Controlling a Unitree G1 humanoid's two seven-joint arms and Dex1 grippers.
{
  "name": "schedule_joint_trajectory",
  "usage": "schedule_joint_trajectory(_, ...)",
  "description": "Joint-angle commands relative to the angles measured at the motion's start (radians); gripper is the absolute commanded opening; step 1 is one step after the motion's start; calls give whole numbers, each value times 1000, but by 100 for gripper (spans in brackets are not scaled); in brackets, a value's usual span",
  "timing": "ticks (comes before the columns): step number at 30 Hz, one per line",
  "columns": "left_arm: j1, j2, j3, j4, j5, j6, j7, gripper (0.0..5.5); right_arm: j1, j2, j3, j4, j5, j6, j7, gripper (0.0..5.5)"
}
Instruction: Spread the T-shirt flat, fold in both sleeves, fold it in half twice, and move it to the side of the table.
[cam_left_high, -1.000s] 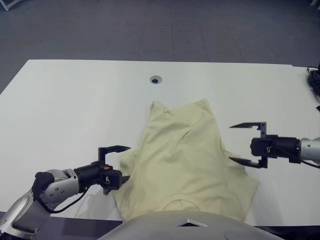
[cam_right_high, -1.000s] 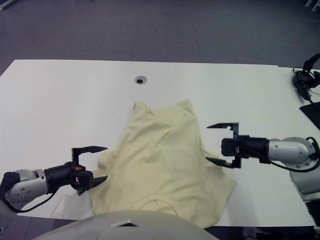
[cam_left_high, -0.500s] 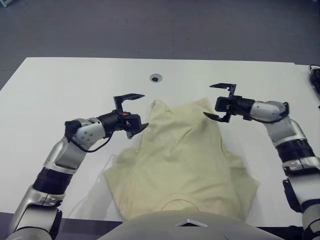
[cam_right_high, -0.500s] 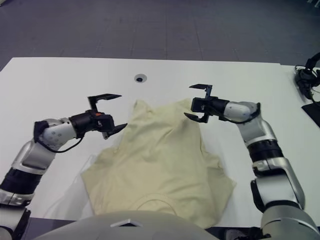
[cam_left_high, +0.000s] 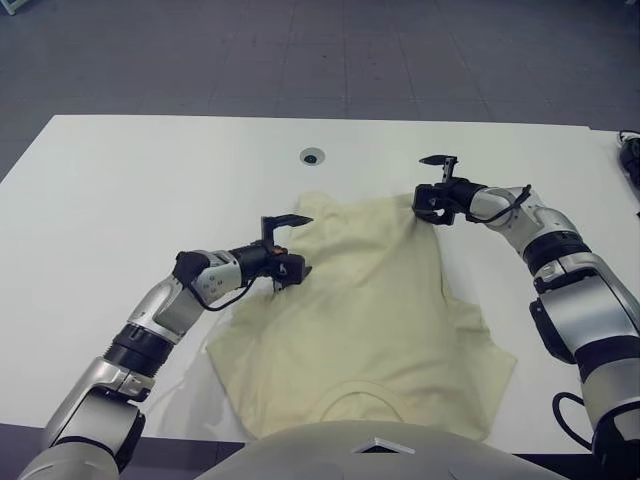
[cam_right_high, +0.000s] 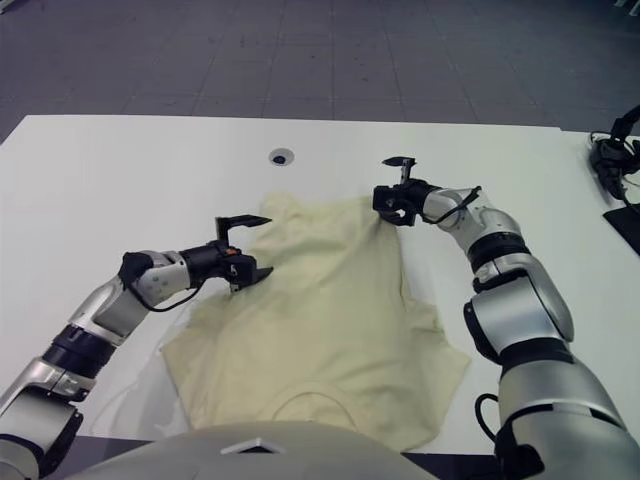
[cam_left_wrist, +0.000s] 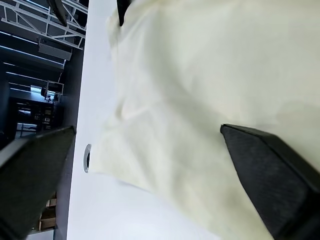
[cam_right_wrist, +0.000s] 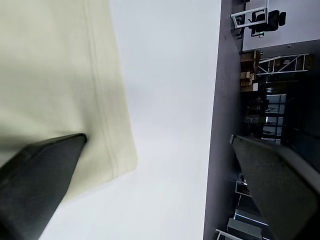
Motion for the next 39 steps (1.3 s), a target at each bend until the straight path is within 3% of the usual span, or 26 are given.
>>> schedule_joint_trajectory(1,100,66,1,5,32,27,-32,539,43,-45,21,28,-30,46,20,540)
schedule_joint_trajectory(9,161,68,10,-92,33,43,-37,539,139,-64,-51,-109,96,-23,88,540)
schedule_joint_trajectory(19,-26,-52,22,56,50,68,64,539,139,-18,-204,-247,218,-76,-101,540)
schedule_joint_trajectory(29,-143,-118,-14,265,87,54,136,539,281,-44,-206,-480,288,-32,115,540)
schedule_joint_trajectory(35,-106,-99,23,158,25,51,118,539,333,-62,-161,-511,232,15,212,540)
schedule_joint_trajectory(39,-29,-60,127,-24,-58,93,105,539,383,-92,-157,-570,226,55,272,540)
